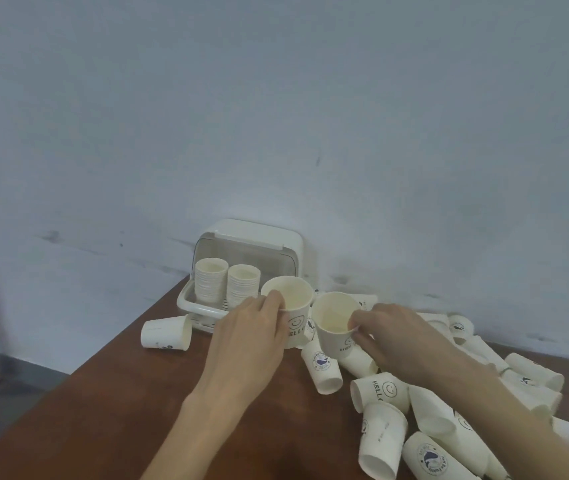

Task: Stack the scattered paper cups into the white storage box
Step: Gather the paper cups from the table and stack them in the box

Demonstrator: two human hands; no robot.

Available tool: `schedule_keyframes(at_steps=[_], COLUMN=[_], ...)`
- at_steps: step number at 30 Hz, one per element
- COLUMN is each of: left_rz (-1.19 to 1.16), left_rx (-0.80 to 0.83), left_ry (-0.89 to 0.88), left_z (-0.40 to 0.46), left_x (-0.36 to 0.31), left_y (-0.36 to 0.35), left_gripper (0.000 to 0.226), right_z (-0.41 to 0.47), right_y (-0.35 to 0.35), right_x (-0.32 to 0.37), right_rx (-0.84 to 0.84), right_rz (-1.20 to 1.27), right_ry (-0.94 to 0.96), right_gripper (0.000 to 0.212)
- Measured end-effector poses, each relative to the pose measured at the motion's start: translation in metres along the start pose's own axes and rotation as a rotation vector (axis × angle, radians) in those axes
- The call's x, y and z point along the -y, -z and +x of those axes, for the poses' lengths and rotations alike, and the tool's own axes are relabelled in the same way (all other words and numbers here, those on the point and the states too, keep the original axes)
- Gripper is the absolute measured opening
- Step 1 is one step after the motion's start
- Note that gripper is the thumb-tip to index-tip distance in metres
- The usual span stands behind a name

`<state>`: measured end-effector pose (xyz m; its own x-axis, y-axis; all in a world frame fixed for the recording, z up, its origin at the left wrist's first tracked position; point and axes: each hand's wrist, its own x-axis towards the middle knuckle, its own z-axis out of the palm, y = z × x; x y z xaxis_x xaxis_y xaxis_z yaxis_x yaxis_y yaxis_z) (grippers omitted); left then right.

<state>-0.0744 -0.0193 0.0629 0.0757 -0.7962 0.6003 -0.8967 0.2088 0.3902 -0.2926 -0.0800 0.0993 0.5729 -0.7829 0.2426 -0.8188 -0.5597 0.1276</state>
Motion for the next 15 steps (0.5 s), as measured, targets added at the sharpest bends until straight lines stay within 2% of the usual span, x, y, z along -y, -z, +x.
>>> schedule_keyframes(at_steps=[15], left_rz=[0.041], left_rx=[-0.003], left_ry=[0.063], left_z=[-0.017], left_x=[0.041], left_y=[0.015], left_gripper=[0.012], right_z=[0.008], right_y=[-0.013], right_x=[0.037], right_rx=[0.024], right_rz=[0.113], right_ry=[0.059], right_gripper=[0.024])
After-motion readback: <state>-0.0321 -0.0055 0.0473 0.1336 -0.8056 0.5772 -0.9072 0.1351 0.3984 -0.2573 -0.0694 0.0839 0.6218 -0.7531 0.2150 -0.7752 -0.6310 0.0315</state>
